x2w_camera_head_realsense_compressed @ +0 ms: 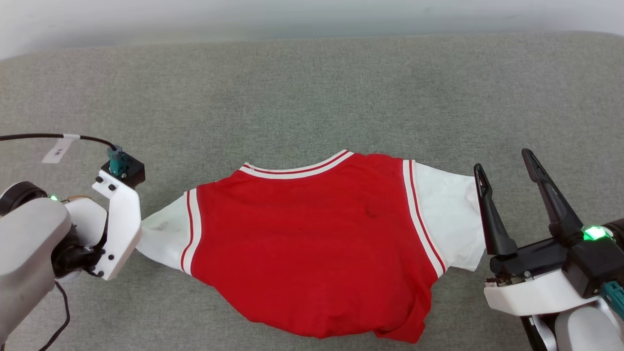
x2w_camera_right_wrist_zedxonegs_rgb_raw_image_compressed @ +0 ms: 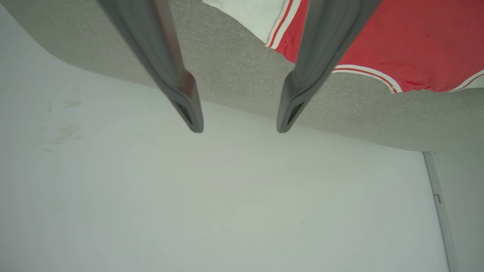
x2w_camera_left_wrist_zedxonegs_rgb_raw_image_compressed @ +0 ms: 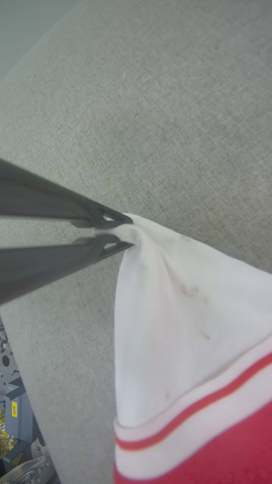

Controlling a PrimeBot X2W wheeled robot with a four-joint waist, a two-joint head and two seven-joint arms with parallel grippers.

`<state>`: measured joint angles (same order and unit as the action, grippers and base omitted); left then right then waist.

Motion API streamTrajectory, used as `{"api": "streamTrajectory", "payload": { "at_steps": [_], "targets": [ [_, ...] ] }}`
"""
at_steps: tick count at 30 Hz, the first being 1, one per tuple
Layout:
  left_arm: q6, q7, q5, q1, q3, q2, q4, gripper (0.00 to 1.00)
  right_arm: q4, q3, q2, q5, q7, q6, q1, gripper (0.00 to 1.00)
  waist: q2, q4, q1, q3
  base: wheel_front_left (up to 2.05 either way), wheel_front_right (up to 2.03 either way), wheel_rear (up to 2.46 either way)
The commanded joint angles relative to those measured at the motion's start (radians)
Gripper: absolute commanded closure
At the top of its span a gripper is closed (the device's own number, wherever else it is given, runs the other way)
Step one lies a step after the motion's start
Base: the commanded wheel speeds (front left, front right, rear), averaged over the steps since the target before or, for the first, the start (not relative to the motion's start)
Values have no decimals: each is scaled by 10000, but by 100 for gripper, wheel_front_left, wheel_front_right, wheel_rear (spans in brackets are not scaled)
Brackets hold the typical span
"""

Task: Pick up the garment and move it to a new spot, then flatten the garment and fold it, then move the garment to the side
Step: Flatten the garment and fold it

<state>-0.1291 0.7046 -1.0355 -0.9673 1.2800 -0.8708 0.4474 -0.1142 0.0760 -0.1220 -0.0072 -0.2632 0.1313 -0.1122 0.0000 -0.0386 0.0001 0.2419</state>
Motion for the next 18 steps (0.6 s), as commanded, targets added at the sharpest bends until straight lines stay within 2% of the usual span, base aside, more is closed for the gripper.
{"api": "streamTrajectory", "payload": {
  "at_steps": [1, 10, 13, 18],
  "targets": [
    [6, -259, 102, 31, -69, 147, 194, 0, 46, -2, -62, -15, -22, -11, 128, 0, 0, 18, -1, -50, 0, 0, 0],
    [4, -877, 383, -1277, -510, 244, 49, 0, 46, -77, -32, -46, -22, -11, 261, 0, 0, -26, -1, -345, 0, 0, 0],
    [2, -934, 250, -1849, -743, 474, -202, 0, -5, -76, -18, -34, -22, -11, 241, 0, 0, -85, -1, -332, 0, 0, 0],
    [2, -648, 206, -2626, -595, 881, -720, 0, -152, 19, -19, -35, -22, -11, -20, 0, 0, -299, -1, 3, 0, 0, 0]
  ]
}}
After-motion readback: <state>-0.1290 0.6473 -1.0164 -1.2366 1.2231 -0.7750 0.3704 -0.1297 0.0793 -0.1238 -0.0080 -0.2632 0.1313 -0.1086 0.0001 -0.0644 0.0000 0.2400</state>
